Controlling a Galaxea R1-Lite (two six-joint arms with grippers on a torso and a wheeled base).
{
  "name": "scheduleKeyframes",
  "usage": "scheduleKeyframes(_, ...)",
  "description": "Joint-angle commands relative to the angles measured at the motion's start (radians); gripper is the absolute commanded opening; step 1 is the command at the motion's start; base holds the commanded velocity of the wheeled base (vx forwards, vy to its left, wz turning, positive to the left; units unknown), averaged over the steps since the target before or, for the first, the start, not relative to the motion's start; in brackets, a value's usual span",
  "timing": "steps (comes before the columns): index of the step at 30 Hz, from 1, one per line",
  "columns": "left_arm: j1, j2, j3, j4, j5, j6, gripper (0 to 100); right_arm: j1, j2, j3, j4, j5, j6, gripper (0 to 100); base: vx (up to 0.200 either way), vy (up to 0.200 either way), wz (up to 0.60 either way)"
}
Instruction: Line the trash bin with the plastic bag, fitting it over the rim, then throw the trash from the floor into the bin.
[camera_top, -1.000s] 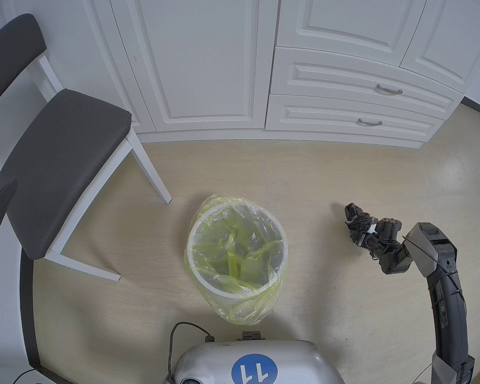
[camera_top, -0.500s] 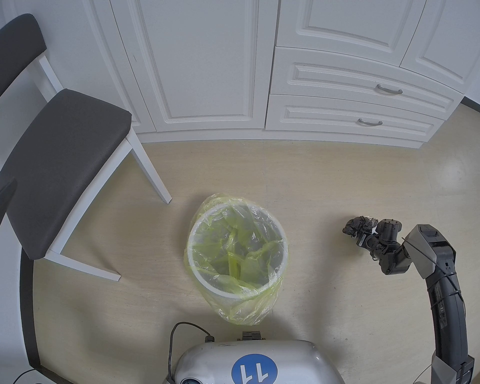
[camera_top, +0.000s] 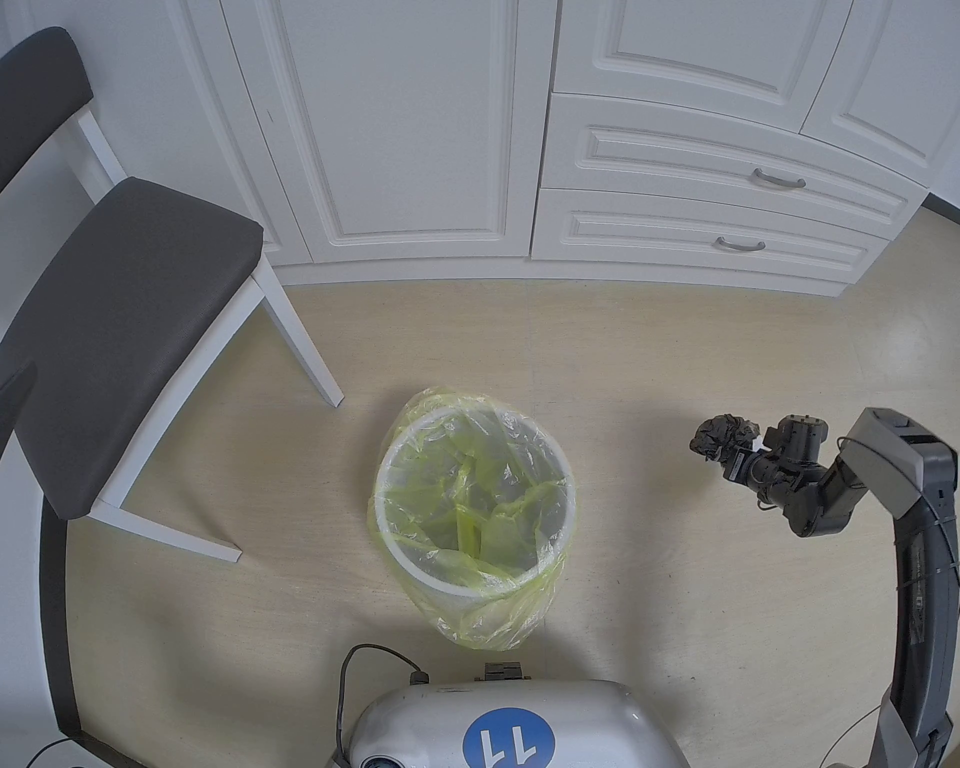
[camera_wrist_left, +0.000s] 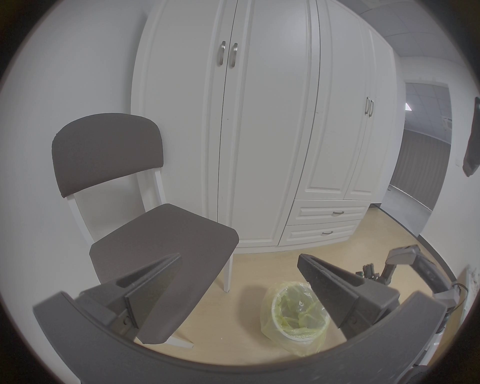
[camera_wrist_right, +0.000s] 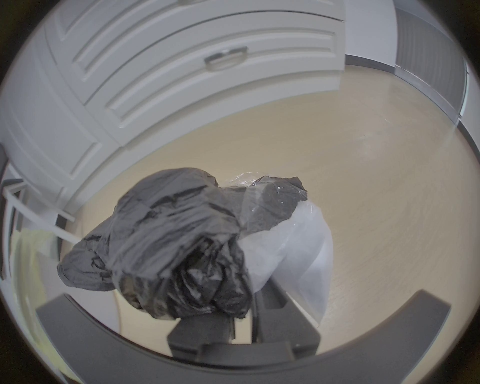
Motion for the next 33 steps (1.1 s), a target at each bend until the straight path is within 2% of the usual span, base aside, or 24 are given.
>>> scheduleKeyframes(1,0.0,-0.003,0.001,0.007,-0.013,0.002,100,0.036,-0.343,0.278,0.006,0.055,-0.158,0,0.0,0.0,0.0)
scheduleKeyframes(2,0.0,-0.001,0.001,0.007,-0.013,0.002,100,0.039,-0.358,0.291,0.013,0.055,-0.169,0,0.0,0.0,0.0)
scheduleKeyframes(3,0.0,-0.001,0.003,0.009,-0.013,0.002,100,0.059,-0.438,0.347,0.042,0.053,-0.218,0,0.0,0.0,0.0)
scheduleKeyframes(8,0.0,0.002,0.011,0.009,-0.013,0.002,100,0.105,-0.576,0.447,0.043,0.047,-0.261,0,0.0,0.0,0.0)
scheduleKeyframes(9,0.0,0.002,0.011,0.009,-0.013,0.002,100,0.122,-0.64,0.493,0.042,0.047,-0.292,0,0.0,0.0,0.0)
scheduleKeyframes(17,0.001,0.005,0.006,0.007,-0.013,0.002,100,0.194,-0.803,0.636,0.0,0.049,-0.413,0,0.0,0.0,0.0)
scheduleKeyframes(19,0.001,0.006,0.003,0.007,-0.013,0.002,100,0.234,-0.817,0.719,-0.153,0.047,-0.46,0,0.0,0.0,0.0)
scheduleKeyframes(20,0.0,0.006,0.003,0.007,-0.013,0.002,100,0.234,-0.817,0.719,-0.153,0.047,-0.46,0,0.0,0.0,0.0)
scheduleKeyframes(21,0.0,0.005,0.003,0.007,-0.013,0.002,100,0.268,-0.808,0.772,-0.293,0.038,-0.5,0,0.0,0.0,0.0)
scheduleKeyframes(22,0.0,0.005,0.003,0.007,-0.013,0.002,100,0.271,-0.806,0.778,-0.303,0.035,-0.505,0,0.0,0.0,0.0)
scheduleKeyframes(24,0.0,0.006,0.004,0.007,-0.014,0.002,100,0.311,-0.788,0.818,-0.379,-0.022,-0.543,0,0.0,0.0,0.0)
scheduleKeyframes(25,0.0,0.006,0.004,0.007,-0.014,0.002,100,0.311,-0.788,0.818,-0.379,-0.022,-0.543,0,0.0,0.0,0.0)
scheduleKeyframes(28,0.0,0.012,0.003,0.007,-0.016,0.004,100,0.383,-0.745,0.863,-0.409,-0.174,-0.557,0,0.0,0.0,0.0)
scheduleKeyframes(31,0.0,0.012,0.009,0.009,-0.016,0.005,100,0.435,-0.713,0.875,-0.477,-0.287,-0.543,0,0.0,0.0,0.0)
scheduleKeyframes(33,0.001,0.014,0.011,0.009,-0.014,0.008,100,0.454,-0.688,0.829,-0.484,-0.327,-0.566,0,0.0,0.0,0.0)
